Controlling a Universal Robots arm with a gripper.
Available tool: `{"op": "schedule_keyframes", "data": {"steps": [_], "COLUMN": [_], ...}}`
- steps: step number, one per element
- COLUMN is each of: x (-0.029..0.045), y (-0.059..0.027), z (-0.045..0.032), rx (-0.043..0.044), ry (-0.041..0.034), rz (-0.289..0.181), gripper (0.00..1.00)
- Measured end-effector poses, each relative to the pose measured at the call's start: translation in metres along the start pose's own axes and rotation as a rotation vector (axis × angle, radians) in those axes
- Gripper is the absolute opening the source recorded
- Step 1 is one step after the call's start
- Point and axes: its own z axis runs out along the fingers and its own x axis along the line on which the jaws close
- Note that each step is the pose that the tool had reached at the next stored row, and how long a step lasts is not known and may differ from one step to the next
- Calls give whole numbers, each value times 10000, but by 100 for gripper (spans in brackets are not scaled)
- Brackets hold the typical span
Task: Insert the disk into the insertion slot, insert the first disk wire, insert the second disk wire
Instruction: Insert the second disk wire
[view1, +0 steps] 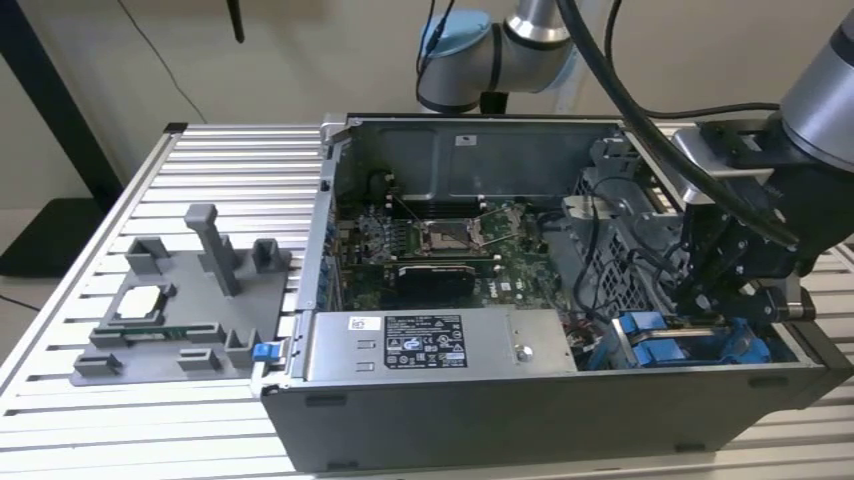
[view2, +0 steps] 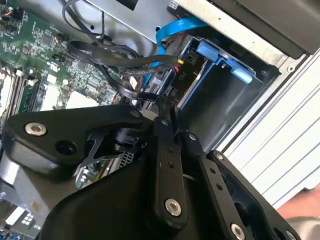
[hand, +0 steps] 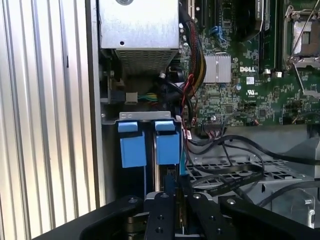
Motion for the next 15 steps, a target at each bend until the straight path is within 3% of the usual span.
{"op": "schedule_keyframes", "data": {"steps": [6, 15], "x": [-10, -8], "y": [-50, -54], "z": [30, 66], "rx": [8, 11], "ry": [1, -3], "rz": [-56, -55], "gripper": [0, 0]}}
